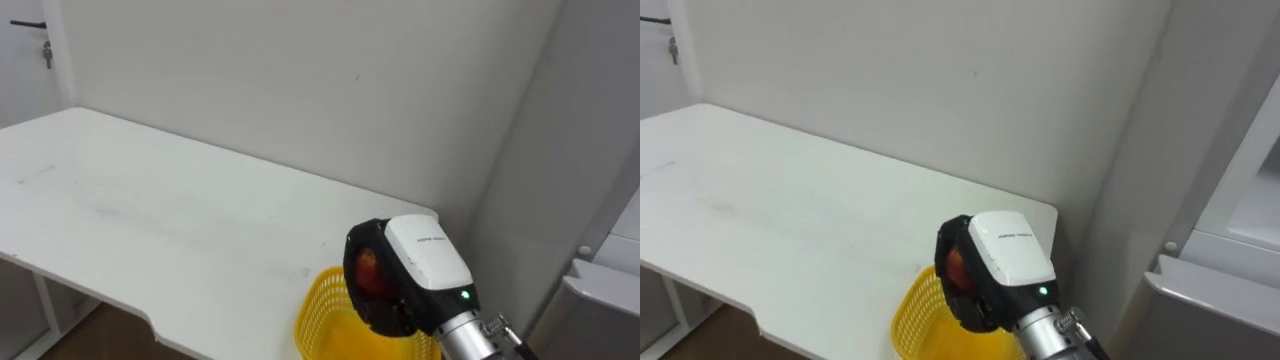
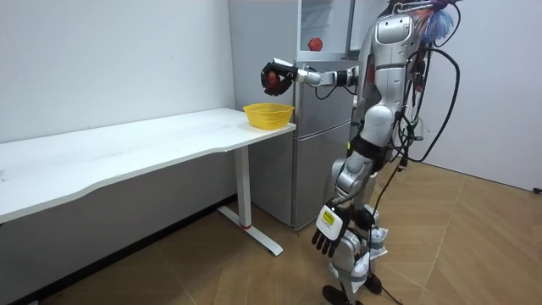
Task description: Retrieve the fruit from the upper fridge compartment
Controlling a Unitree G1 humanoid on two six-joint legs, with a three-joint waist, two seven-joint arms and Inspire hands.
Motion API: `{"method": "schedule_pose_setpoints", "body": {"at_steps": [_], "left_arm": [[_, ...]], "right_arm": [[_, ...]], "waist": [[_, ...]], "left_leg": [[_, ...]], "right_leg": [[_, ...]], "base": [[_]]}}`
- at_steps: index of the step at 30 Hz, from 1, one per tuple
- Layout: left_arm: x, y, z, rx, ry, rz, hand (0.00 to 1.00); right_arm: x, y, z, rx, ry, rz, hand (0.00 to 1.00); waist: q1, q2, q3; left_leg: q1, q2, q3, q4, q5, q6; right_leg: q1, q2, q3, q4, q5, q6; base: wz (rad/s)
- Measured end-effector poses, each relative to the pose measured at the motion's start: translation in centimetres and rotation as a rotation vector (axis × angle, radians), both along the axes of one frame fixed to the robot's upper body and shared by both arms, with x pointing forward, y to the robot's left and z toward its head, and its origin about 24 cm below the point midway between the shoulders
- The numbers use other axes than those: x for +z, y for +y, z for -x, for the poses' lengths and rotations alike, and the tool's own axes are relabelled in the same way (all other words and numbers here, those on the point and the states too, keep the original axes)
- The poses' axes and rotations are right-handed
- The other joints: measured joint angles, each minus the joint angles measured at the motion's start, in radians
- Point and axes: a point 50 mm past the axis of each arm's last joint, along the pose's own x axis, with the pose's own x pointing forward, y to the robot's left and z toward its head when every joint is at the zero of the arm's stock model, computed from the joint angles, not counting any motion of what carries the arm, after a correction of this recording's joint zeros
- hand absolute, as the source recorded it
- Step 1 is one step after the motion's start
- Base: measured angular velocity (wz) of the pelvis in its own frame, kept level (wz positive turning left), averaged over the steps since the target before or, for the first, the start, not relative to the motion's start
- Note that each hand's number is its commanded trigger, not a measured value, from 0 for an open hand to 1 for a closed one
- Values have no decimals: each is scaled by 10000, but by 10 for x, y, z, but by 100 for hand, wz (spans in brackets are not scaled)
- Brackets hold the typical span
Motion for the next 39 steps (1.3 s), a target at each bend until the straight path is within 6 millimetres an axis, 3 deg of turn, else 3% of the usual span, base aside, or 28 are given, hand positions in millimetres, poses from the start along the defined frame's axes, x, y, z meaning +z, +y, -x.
{"method": "schedule_pose_setpoints", "body": {"at_steps": [9, 11, 13, 14, 39], "left_arm": [[1, 0, -4, -28, -124, 12, 0], [1, 0, -4, -24, -112, 12, 0], [1, 0, -4, -24, -111, 12, 0], [1, 0, -4, -24, -111, 12, 0], [0, 0, -2, 150, -114, -45, 0]], "right_arm": [[-7, -2, -1, -121, 291, 90, 100], [-7, -2, -1, -113, 294, 92, 65], [-7, -2, -1, -112, 295, 92, 5], [-7, -2, -1, -112, 295, 92, 0], [-15, -7, -3, -405, 629, 230, 0]], "waist": [[238, -6, -4], [255, -7, -5], [247, -7, -5], [246, -6, -4], [224, 98, -3]], "left_leg": [[-62, -4, -3, 165, 0, 0], [-83, -6, -9, 163, -1, -1], [-99, -11, -22, 174, -1, -1], [-104, -14, -23, 191, -1, -1], [-290, -144, -275, 366, 42, 52]], "right_leg": [[-12, -9, 3, 1, 0, 0], [-10, -9, 1, 3, 0, 0], [-6, -12, -8, 3, 0, 0], [-1, -13, -8, 3, 0, 0], [4, -49, -253, 0, 0, 4]], "base": [[0], [0], [0], [0], [3]]}}
